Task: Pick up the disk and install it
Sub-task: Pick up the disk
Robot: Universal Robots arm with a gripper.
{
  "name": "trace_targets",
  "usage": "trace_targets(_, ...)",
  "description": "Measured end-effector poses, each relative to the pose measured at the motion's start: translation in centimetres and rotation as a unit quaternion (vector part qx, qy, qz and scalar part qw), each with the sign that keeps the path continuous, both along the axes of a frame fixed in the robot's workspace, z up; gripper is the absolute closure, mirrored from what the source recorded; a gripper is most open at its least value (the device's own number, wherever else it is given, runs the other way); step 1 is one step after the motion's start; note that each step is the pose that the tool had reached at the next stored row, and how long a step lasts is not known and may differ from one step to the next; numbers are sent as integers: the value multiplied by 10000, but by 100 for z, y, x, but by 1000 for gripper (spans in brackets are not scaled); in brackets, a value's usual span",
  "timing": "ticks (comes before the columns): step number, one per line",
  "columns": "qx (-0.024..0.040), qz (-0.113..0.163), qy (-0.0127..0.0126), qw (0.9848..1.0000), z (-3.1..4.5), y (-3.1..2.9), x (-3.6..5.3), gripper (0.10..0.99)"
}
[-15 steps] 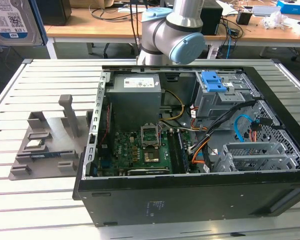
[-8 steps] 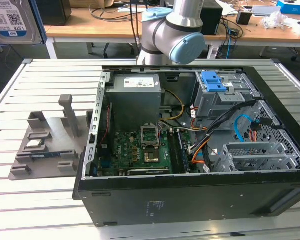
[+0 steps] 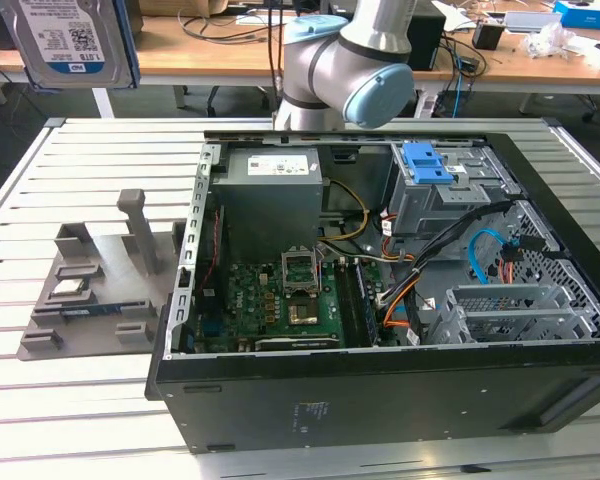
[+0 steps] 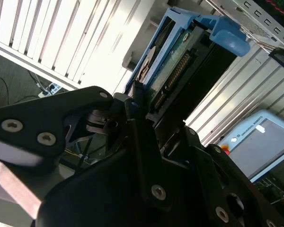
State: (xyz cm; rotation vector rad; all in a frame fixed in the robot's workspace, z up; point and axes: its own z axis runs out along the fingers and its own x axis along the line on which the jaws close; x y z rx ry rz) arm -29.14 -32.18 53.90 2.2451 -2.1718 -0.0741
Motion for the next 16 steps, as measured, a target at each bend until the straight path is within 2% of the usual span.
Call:
trace_targets(5, 0, 0, -1, 10000, -1, 0, 390, 722)
trace_targets(8, 0, 0, 0, 10000, 0, 1, 545, 722)
trace_targets(10, 0, -1, -1, 10000, -1, 2, 723, 722)
trace_targets(16, 0, 0, -1, 10000, -1, 1, 990, 722)
